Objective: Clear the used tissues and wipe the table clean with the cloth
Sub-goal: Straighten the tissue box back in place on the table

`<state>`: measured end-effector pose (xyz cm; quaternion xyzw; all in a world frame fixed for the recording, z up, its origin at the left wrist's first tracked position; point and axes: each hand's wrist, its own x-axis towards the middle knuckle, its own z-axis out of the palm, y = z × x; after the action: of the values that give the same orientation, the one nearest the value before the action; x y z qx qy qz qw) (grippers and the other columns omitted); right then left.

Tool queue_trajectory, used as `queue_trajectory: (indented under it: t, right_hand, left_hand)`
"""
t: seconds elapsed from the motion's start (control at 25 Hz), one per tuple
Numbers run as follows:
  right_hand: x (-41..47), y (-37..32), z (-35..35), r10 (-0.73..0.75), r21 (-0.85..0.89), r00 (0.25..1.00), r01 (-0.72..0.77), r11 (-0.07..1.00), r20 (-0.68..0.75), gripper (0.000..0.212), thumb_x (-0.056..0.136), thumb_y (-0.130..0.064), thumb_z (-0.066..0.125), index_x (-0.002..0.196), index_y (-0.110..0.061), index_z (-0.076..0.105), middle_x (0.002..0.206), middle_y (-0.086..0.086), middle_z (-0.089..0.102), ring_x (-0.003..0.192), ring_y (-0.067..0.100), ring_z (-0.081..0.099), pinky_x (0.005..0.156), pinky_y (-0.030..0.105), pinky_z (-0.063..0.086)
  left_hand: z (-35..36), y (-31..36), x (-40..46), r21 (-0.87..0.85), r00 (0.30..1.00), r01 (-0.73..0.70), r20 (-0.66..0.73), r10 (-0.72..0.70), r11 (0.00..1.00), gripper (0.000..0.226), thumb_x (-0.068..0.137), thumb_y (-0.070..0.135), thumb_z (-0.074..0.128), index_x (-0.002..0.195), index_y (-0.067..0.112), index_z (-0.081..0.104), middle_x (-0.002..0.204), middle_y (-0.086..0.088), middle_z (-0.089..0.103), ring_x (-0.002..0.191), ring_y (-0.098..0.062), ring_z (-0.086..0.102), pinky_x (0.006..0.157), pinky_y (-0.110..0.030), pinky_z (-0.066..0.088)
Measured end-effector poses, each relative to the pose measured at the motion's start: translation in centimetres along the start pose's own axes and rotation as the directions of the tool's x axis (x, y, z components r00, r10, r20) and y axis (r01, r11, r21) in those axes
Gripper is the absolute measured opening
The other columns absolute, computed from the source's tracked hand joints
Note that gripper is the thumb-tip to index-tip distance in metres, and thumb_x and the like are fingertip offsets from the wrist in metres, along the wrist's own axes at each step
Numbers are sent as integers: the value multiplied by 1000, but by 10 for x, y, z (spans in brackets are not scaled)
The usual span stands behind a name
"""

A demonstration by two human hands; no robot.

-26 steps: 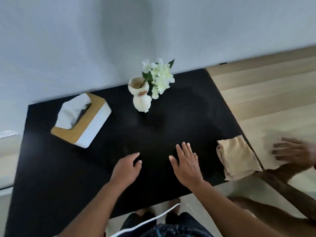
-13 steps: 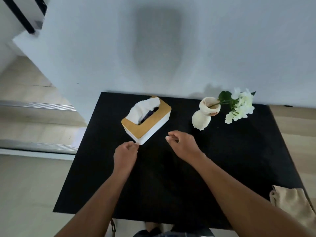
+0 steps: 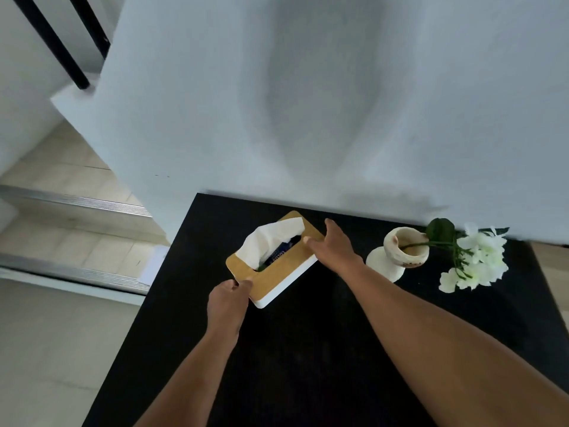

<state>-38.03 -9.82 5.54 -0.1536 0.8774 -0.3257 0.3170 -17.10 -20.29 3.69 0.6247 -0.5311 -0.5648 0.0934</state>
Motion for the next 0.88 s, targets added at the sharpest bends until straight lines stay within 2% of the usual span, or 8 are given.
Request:
queue_trajectory:
  t: [0.16, 0.32, 0.4, 0.52, 0.64, 0.72, 0.84, 0.88]
  right_hand:
    - [10, 12, 11, 27, 59, 997, -31, 998, 69, 83, 96, -46, 65, 163, -19, 24, 166, 7, 32, 153, 28, 32, 124, 48, 30]
    - [10, 23, 23, 34, 114, 999, -34, 993, -2, 65, 97, -44, 65, 151, -16, 44, 139, 0, 56, 135, 21, 50, 107, 32, 39]
    - [14, 24, 25, 43, 155, 996, -30, 987, -80, 65, 94, -52, 64, 148, -19, 49, 137, -4, 59, 133, 21, 54, 112, 38, 43]
    - [30, 14, 24, 41, 201, 982, -3, 980, -182, 74, 83, -63, 60, 146, -24, 53, 139, 0, 62, 130, 23, 58, 111, 49, 48]
    - [43, -2, 21, 92, 268, 972, -32, 963, -218, 65, 92, -51, 65, 148, -21, 51, 143, 1, 59, 135, 24, 54, 114, 48, 45]
    - [50, -4, 22, 155, 301, 960, -80, 950, -234, 57, 96, -43, 66, 147, -19, 53, 140, 1, 61, 133, 23, 55, 111, 44, 47]
    - [56, 2, 31, 170, 333, 953, -81, 939, -249, 36, 96, -39, 66, 127, -20, 65, 114, -4, 68, 117, 20, 65, 95, 34, 51]
    - [56, 3, 34, 174, 337, 952, -82, 938, -253, 41, 96, -41, 67, 131, -21, 64, 121, -2, 68, 121, 22, 63, 99, 37, 52]
  left_hand:
    - [9, 2, 4, 33, 997, -30, 73, 28, 999, 9, 99, 24, 63, 107, 19, 63, 101, 0, 66, 93, -16, 64, 91, -45, 58]
    - [9, 21, 21, 76, 988, -130, 99, 122, 989, 40, 97, 18, 63, 137, 18, 59, 105, 0, 67, 94, -20, 68, 80, -39, 59]
    - [11, 45, 40, 104, 976, -182, 139, 167, 978, 47, 97, 15, 62, 143, 17, 56, 102, 5, 65, 92, -17, 66, 77, -36, 56]
    - [21, 86, 75, 98, 960, -240, 174, 221, 966, 40, 95, 15, 63, 134, 18, 65, 102, 6, 66, 96, -17, 66, 88, -42, 58]
    - [30, 120, 104, 116, 939, -287, 233, 255, 951, 20, 95, 14, 64, 111, 27, 66, 102, 7, 67, 98, -16, 65, 92, -41, 55]
    - [35, 137, 119, 141, 923, -321, 271, 275, 937, 19, 94, 13, 66, 103, 30, 64, 101, 6, 67, 96, -15, 65, 89, -38, 54]
    - [41, 143, 133, 173, 918, -321, 297, 261, 931, 18, 92, 11, 67, 92, 29, 66, 94, 2, 69, 88, -16, 66, 75, -32, 51]
    - [42, 142, 135, 180, 917, -320, 306, 256, 930, 19, 92, 11, 66, 92, 30, 66, 94, 2, 69, 89, -16, 66, 75, -32, 50]
